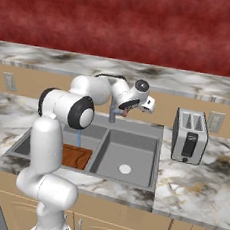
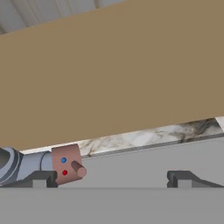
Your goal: Turn on the sink faucet with hot water and rinse the cutting board for ten seconds, then turn off the faucet. Push the cutting board to reach the water if necessary.
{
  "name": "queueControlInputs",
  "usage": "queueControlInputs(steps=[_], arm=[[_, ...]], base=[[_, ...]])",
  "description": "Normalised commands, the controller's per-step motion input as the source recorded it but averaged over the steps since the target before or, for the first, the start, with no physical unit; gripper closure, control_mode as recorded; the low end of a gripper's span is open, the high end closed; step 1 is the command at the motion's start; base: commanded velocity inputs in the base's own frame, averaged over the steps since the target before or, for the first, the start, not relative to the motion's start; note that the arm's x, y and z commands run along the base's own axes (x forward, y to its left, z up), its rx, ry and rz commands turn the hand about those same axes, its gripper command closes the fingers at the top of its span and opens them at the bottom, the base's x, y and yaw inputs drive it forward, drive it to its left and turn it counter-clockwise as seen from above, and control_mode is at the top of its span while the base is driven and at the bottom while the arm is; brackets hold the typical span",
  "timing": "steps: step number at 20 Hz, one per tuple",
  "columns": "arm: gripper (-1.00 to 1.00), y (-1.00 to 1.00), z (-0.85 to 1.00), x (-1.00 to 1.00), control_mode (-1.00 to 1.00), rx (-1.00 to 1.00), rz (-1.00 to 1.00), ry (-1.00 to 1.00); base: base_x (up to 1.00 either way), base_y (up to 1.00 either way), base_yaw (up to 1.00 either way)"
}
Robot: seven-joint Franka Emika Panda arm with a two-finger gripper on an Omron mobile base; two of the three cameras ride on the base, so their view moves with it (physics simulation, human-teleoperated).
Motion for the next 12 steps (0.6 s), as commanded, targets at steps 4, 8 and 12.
queueControlInputs(steps=[4, 8, 12], arm=[[-1.0, 0.0, 0.0, 0.0, -1.0, 0.0, 0.0, 0.0], [-1.0, 0.0, 0.0, 0.0, -1.0, 0.0, 0.0, 0.0], [-1.0, 0.0, 0.0, 0.0, -1.0, 0.0, 0.0, 0.0]], base=[[0.0, 0.0, 0.0], [0.0, 0.0, 0.0], [0.0, 0.0, 0.0]])
